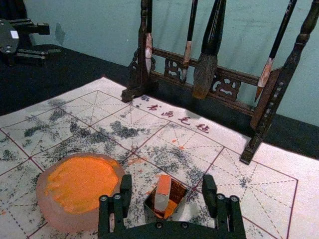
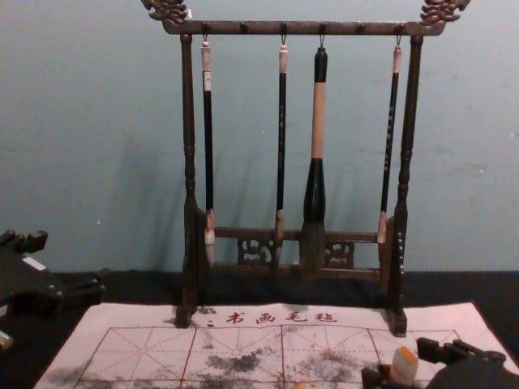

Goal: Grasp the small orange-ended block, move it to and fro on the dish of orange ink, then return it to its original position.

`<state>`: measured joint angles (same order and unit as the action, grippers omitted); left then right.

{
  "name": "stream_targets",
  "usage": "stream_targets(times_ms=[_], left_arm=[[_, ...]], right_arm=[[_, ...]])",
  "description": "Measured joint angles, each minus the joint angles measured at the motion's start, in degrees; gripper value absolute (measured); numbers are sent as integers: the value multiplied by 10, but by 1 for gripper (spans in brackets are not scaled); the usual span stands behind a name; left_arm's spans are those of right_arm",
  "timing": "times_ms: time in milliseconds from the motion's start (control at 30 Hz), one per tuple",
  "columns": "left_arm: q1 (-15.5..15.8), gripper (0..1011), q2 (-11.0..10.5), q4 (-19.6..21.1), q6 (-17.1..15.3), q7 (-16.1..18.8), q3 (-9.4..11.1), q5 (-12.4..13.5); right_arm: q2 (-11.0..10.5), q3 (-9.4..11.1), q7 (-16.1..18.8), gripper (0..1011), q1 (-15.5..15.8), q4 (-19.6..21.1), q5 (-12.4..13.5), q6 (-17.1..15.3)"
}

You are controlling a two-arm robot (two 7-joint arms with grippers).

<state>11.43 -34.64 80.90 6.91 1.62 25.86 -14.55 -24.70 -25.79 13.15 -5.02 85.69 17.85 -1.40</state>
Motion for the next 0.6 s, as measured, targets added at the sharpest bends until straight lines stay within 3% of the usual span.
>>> stream_targets(times_ms=[467, 600], left_arm=[[0, 1001, 0, 0, 0, 0, 0, 0], [0, 1002, 0, 0, 0, 0, 0, 0]], right_arm=[[-1, 0, 0, 533, 1, 1, 1, 1], [-1, 0, 0, 367, 1, 1, 1, 1]])
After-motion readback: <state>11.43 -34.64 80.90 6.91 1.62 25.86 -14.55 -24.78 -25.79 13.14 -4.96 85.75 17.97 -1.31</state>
